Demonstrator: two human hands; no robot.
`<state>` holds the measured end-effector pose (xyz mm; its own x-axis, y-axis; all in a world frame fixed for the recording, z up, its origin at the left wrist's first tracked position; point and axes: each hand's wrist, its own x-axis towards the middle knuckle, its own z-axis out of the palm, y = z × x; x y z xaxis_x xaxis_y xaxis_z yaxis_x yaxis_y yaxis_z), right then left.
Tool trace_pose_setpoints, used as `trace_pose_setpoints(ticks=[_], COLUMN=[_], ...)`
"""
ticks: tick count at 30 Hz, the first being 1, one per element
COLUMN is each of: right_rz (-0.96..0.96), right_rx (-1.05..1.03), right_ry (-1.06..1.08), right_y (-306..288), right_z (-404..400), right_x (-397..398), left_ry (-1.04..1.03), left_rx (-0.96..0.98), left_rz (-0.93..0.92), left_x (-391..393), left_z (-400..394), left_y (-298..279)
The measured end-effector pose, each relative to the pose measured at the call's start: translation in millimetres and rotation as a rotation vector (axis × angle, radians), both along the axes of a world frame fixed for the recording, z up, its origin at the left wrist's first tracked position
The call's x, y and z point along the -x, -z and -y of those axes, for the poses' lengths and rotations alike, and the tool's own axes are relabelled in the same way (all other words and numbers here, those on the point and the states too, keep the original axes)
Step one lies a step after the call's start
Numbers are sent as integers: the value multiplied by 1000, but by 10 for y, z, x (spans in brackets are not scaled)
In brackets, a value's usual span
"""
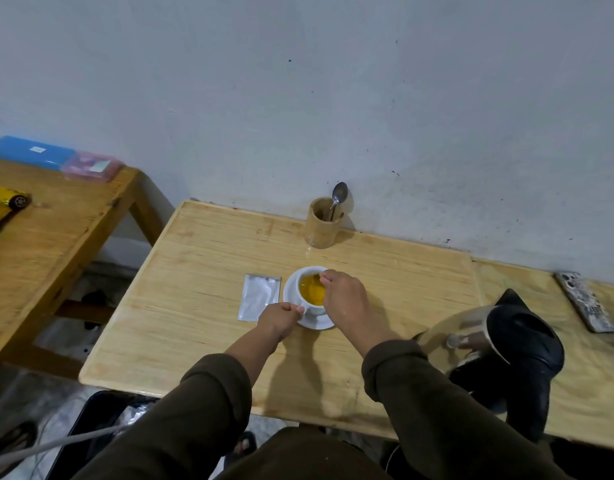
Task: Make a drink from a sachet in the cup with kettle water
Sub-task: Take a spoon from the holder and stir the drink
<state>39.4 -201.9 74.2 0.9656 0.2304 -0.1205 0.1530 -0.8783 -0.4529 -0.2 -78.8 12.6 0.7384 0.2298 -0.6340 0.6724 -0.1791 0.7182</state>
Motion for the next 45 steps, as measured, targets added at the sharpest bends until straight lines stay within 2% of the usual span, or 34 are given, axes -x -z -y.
trace_pose_setpoints(ticks=[8, 16, 25, 30, 33, 41, 45], right_rz=[-106, -24, -127, -72, -37, -104, -42], right_rx=[-107, -13, -165, -78, -95, -156, -73], right_ry=[66, 64, 104, 115, 121, 94, 106], right_y=[-26, -2, 3, 9, 34, 41, 31], right_z=[-4, 38, 46, 82, 83, 37, 39], right_x=[-15, -55, -48, -102, -104, -102, -109], left_ry=[2, 0, 12, 3, 10, 7, 10], left_rx=[-5, -9, -13, -13, -12, -1, -3], left_rz=[21, 22, 1, 2, 4, 7, 9], left_x=[21, 39, 32, 31, 32, 32, 27], left_z=[2, 8, 9, 1, -7, -13, -14], left_y=[-8, -38, -63, -58, -55, -38, -32])
